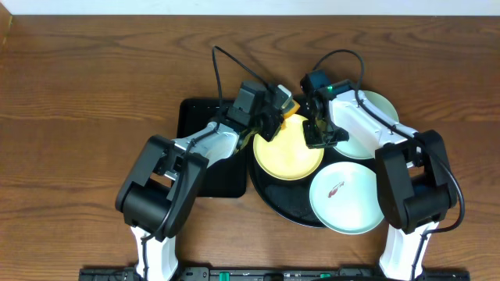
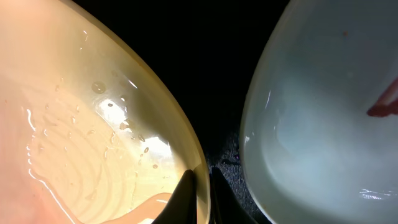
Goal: Clean dirty plates on tray and stack at the side
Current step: 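Scrub the yellow plate again with the sponge in the left gripper, then carry the sponge back over the small black tray with the left gripper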
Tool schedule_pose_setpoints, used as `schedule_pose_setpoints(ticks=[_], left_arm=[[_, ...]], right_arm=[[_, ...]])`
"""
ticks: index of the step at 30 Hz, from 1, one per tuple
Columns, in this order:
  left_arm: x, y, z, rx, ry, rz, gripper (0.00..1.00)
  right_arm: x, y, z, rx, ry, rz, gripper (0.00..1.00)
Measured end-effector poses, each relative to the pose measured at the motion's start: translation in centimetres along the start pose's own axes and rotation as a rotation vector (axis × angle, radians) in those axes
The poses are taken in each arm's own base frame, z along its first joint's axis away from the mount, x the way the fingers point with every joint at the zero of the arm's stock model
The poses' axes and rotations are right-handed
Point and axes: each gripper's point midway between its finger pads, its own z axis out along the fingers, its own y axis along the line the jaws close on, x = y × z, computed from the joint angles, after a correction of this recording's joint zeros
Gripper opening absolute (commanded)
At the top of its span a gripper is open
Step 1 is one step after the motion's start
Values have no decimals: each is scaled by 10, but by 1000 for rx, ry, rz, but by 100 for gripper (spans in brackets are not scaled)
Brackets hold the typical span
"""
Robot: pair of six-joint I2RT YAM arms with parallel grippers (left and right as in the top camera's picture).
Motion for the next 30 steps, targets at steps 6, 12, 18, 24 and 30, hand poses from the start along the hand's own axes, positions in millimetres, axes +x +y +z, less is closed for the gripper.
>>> schedule_pose_setpoints(ticks=[6, 12, 18, 24, 30], left_arm=[[4, 1, -1, 8, 16, -10, 8], [7, 1, -2, 7, 26, -12, 7], [6, 8, -17, -60, 61, -2, 7], [3, 20, -43, -148, 101, 22, 7], [-32, 28, -90, -257, 26, 21, 8]], right_arm=[[0, 0, 0, 0, -1, 0, 6], [0, 0, 0, 0, -1, 0, 6], [0, 0, 0, 0, -1, 0, 6], [0, 0, 0, 0, 0, 0, 6], [0, -1, 0, 4, 2, -1, 7]])
